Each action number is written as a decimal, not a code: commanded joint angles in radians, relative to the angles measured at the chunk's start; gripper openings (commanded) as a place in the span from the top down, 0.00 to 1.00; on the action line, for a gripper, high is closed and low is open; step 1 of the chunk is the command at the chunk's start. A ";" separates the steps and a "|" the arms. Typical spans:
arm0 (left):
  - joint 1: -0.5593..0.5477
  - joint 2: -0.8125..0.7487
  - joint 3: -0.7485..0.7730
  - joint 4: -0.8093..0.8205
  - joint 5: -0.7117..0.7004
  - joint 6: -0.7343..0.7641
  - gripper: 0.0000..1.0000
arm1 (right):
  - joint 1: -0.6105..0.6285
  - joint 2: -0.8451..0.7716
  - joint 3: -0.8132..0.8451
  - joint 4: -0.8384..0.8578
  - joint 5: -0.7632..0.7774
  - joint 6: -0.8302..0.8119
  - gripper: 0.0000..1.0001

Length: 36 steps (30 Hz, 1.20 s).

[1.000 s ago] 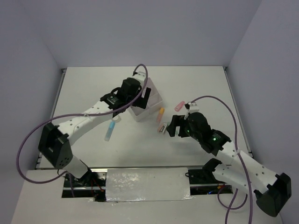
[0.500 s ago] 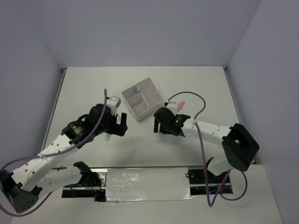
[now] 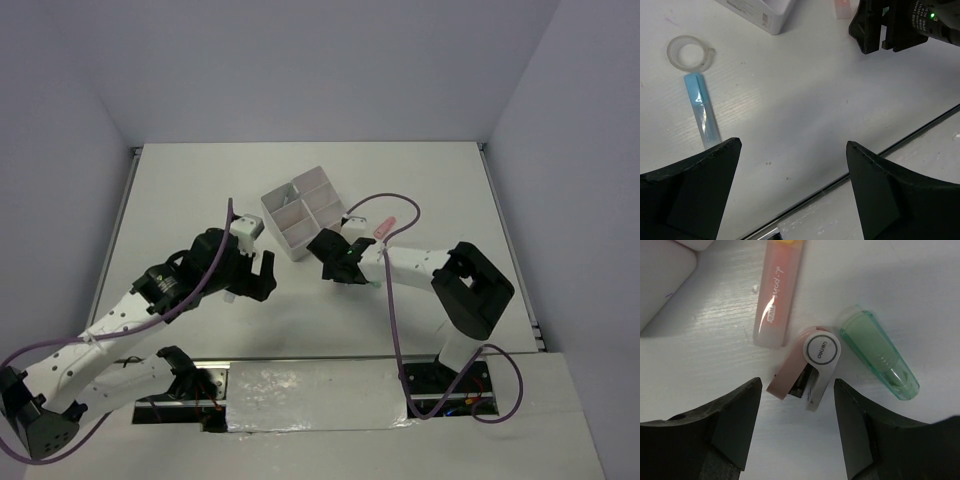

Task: Sort the stationery into containers
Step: Pick up the stapler from the center of the board.

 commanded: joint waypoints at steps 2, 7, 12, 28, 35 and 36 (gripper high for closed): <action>-0.001 -0.030 0.017 0.031 0.029 0.015 0.01 | 0.005 0.000 0.010 -0.029 0.068 0.059 0.33; -0.003 -0.027 0.016 0.034 0.036 0.018 0.01 | 0.007 0.001 -0.006 -0.026 0.071 0.063 0.33; -0.001 -0.019 0.019 0.031 0.037 0.017 0.01 | 0.002 0.046 -0.007 0.006 0.036 0.049 0.34; -0.001 -0.024 0.028 0.034 -0.049 -0.188 0.01 | 0.123 -0.169 -0.104 0.094 0.148 -0.182 0.73; -0.003 -0.107 -0.076 0.347 0.133 -0.530 0.01 | 0.292 -0.584 -0.317 0.423 -0.005 -0.561 0.74; -0.003 -0.113 -0.092 0.391 0.159 -0.595 0.01 | 0.306 -0.621 -0.334 0.439 -0.022 -0.584 0.74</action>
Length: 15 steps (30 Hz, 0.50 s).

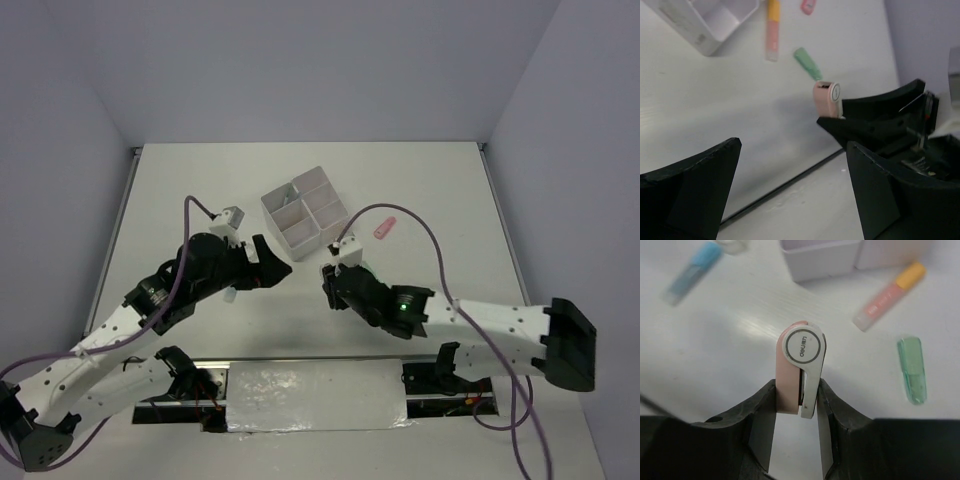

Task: Sort the stationery into containers
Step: Pick up the stapler from the center of the board, then place the stapler in the storage box.

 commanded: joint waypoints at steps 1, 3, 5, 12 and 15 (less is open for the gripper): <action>-0.006 -0.031 -0.051 0.254 0.148 -0.246 0.01 | 0.050 -0.175 -0.071 0.186 -0.070 -0.214 0.73; -0.009 -0.017 -0.064 0.327 0.174 -0.313 0.01 | 0.065 -0.272 -0.109 0.218 -0.105 -0.230 0.73; -0.017 0.015 -0.087 0.426 0.224 -0.353 0.01 | 0.071 -0.339 -0.140 0.226 -0.124 -0.247 0.73; -0.101 0.205 -0.007 0.463 0.252 -0.354 0.06 | 0.108 -0.425 -0.157 0.298 -0.171 -0.296 0.72; -0.121 0.230 -0.010 0.496 0.251 -0.354 0.10 | 0.125 -0.411 -0.141 0.279 -0.150 -0.310 0.72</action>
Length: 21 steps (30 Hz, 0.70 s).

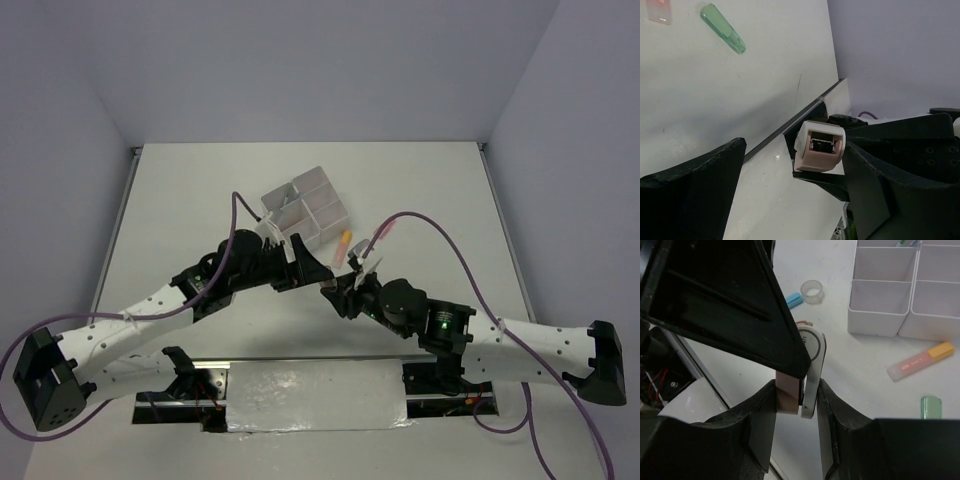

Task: Sort the stationery into containers
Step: Place the stapler in the storage box.

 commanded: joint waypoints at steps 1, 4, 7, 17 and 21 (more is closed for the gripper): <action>-0.020 0.012 0.043 0.087 0.023 -0.015 0.11 | 0.023 0.001 0.023 0.052 0.012 -0.050 0.72; -0.026 0.034 0.043 0.089 0.014 0.002 0.18 | 0.039 -0.002 0.019 0.066 -0.004 -0.067 0.72; -0.026 0.046 0.049 0.100 0.018 0.016 0.33 | 0.043 0.010 0.022 0.060 -0.006 -0.071 0.72; -0.080 0.083 0.175 -0.069 -0.063 0.177 0.71 | 0.043 0.030 0.026 0.038 0.023 -0.061 0.71; -0.109 0.104 0.178 -0.038 -0.014 0.214 0.99 | 0.043 0.013 0.031 0.034 0.031 -0.062 0.69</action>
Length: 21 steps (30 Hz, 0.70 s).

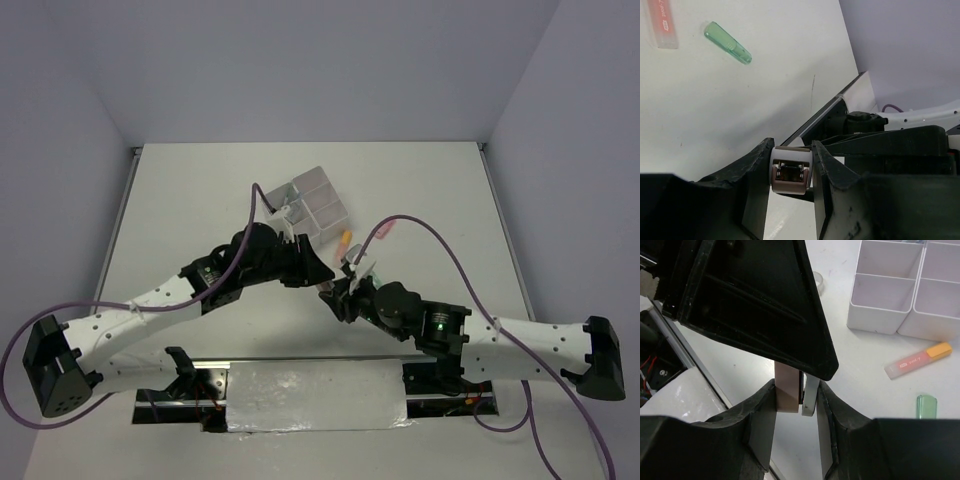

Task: Sort the stationery into containers
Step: Place the stapler in the storage box.

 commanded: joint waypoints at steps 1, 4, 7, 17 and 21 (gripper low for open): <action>-0.039 0.025 0.054 0.052 0.055 0.081 1.00 | 0.008 -0.023 0.029 0.028 0.022 -0.010 0.63; -0.058 0.068 0.147 0.006 -0.015 0.258 1.00 | 0.007 -0.067 0.009 0.018 0.059 0.019 0.23; -0.060 0.120 0.213 -0.083 -0.257 0.452 1.00 | 0.007 -0.188 -0.031 0.002 0.092 0.039 0.17; 0.007 0.350 0.157 0.226 -0.562 1.063 1.00 | 0.007 -0.512 0.024 -0.249 0.169 0.099 0.00; 0.107 0.366 0.060 0.416 -0.449 1.140 1.00 | 0.007 -0.484 0.063 -0.323 0.162 0.099 0.00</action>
